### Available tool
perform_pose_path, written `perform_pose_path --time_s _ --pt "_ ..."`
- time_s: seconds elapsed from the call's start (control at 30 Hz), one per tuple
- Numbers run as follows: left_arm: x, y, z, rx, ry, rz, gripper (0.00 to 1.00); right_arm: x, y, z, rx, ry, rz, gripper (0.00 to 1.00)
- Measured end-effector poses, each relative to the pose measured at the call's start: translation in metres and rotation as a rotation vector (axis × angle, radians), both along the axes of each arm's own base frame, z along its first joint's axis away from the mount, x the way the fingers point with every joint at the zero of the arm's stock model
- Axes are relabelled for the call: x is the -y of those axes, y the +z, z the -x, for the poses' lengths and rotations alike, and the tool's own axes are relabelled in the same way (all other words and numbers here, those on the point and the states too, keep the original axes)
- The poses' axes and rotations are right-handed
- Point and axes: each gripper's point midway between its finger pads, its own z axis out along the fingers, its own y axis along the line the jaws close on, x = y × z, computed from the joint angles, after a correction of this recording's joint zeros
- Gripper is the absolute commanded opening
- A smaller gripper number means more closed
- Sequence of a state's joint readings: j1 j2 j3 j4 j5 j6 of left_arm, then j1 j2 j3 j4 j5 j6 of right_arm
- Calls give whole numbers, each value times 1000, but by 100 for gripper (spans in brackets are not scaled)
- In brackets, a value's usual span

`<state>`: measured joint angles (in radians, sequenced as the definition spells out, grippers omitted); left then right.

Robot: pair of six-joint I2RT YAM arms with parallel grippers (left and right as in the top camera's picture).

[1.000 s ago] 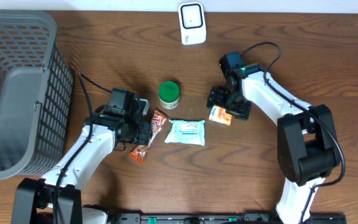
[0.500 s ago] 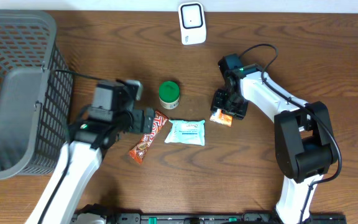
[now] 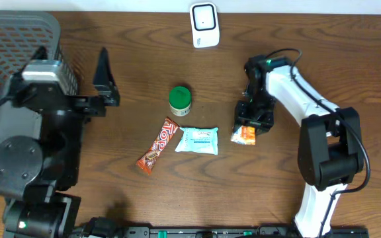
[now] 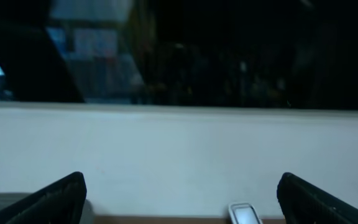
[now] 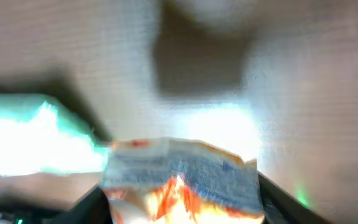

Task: Scan the item barcode
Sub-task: 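Retract the left arm to rest and lift the snack box with right gripper, then carry the snack box over the white scanner with the right gripper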

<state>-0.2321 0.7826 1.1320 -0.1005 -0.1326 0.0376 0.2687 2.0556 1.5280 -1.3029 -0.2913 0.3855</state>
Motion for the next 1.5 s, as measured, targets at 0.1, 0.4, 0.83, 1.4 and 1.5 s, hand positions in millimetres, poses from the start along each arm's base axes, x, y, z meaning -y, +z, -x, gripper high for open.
perform_pose_path --time_s 0.1,0.4,0.83,1.4,1.5 --pt "-7 2 -1 4 48 -35 98 3 23 7 -48 42 -14 57" --pt "-36 -37 -2 -179 239 -315 98 2 67 29 -145 151 -76 60" --pt "-59 15 114 80 251 -254 98 -8 71 31 -134 213 -169 61" --pt "-45 -3 205 165 305 -186 98 -22 76 37 -141 242 -224 62" --pt "-38 14 210 247 272 -192 98 -24 76 38 -142 249 -228 62"
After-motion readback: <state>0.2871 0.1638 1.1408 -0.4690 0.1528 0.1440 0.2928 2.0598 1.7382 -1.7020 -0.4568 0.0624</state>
